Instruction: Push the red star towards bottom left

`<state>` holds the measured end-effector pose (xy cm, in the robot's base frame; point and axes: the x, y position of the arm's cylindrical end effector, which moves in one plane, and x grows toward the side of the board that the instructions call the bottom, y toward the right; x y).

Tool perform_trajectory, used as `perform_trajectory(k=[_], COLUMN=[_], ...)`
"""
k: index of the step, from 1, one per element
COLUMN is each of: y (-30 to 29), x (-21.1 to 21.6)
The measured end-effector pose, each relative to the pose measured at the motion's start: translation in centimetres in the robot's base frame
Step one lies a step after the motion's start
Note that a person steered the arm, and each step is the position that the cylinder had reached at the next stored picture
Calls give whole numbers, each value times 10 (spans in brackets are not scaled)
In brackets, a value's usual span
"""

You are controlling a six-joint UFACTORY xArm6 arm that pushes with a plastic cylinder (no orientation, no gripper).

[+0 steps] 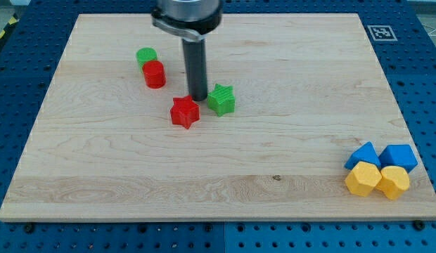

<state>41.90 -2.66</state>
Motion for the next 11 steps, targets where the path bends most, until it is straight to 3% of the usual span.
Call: perform_trajectory(k=[1, 7, 11], y=[20, -133, -167], x=[13, 89, 136])
